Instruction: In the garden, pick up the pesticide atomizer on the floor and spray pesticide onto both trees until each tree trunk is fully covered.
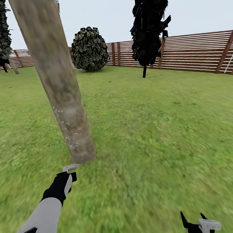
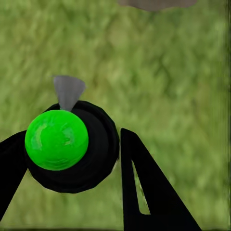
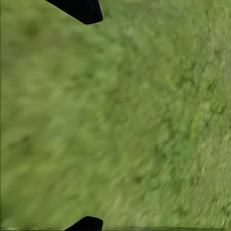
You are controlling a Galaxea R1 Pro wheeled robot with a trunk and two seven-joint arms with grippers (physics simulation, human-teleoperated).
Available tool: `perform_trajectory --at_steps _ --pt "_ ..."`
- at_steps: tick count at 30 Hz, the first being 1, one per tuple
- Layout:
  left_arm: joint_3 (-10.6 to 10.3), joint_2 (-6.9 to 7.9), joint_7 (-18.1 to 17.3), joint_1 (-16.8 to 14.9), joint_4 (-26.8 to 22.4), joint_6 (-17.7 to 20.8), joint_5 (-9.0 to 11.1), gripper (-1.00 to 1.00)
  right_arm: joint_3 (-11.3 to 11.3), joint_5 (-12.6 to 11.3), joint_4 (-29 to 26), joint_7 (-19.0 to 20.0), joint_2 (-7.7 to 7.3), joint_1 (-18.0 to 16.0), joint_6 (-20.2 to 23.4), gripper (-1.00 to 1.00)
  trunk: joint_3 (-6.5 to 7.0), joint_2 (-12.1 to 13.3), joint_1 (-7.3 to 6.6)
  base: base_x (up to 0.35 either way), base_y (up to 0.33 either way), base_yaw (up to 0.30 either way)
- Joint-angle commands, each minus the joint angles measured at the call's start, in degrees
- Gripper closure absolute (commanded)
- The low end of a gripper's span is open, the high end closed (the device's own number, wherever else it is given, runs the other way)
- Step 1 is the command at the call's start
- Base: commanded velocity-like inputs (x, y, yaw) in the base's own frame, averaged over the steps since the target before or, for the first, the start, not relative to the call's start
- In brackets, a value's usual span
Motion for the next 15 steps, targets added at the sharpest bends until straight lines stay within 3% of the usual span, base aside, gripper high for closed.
perform_trajectory --at_steps 1,9,15 --pt "-0.02 0.0 0.03 0.0 0.01 0.0 -0.04 1.0 0.0 0.0 -0.01 0.0 0.0 0.0 0.0 -1.0 0.0 0.0 0.0 0.003 -0.273 0.003" --pt "-0.02 0.0 0.02 0.0 0.02 0.0 -0.05 1.0 0.02 0.0 0.02 0.0 0.0 0.0 0.0 -1.0 0.0 0.0 0.0 0.0 -0.273 0.012" --pt "-0.03 0.0 0.02 0.0 0.03 0.0 -0.05 1.0 0.02 0.0 0.01 0.0 0.0 0.0 0.0 -1.0 0.0 0.0 0.0 0.065 -0.274 0.215"
